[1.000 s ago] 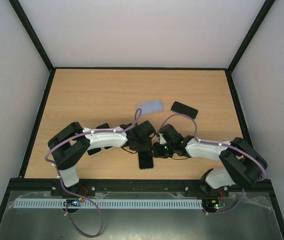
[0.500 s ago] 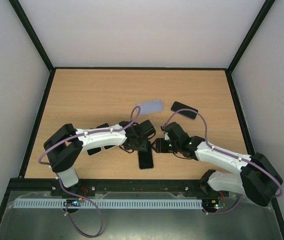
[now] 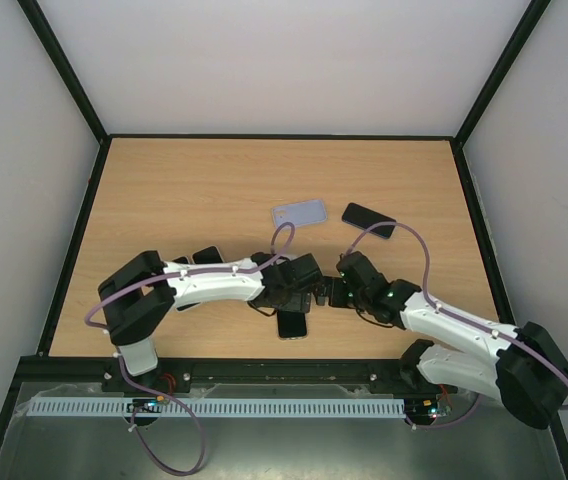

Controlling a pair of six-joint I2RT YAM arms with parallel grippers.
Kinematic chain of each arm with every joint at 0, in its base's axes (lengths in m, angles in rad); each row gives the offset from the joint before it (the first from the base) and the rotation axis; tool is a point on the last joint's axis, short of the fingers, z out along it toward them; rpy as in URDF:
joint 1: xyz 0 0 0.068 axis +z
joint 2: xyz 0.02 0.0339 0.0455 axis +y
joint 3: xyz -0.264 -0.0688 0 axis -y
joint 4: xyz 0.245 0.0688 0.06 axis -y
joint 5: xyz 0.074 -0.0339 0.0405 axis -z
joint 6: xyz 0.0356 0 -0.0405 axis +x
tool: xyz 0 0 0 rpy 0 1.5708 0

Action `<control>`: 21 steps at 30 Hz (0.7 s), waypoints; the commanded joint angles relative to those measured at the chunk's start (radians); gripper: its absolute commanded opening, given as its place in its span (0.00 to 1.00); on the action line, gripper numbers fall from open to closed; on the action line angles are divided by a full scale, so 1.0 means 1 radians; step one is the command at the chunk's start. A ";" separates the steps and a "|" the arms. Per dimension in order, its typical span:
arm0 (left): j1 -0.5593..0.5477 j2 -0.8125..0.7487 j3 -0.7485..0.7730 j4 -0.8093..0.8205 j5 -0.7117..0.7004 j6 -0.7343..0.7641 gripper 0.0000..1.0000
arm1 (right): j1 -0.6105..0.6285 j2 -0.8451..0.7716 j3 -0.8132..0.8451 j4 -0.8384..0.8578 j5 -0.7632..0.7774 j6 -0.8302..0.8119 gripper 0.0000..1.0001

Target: Put the phone into the phone case

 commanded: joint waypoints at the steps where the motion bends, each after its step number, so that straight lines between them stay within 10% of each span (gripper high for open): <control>1: -0.020 0.057 0.036 -0.021 -0.025 -0.018 0.99 | -0.009 -0.049 -0.021 -0.051 0.113 0.053 0.98; 21: -0.058 0.196 0.077 -0.072 -0.046 -0.031 0.98 | -0.019 -0.110 -0.056 -0.053 0.175 0.094 0.98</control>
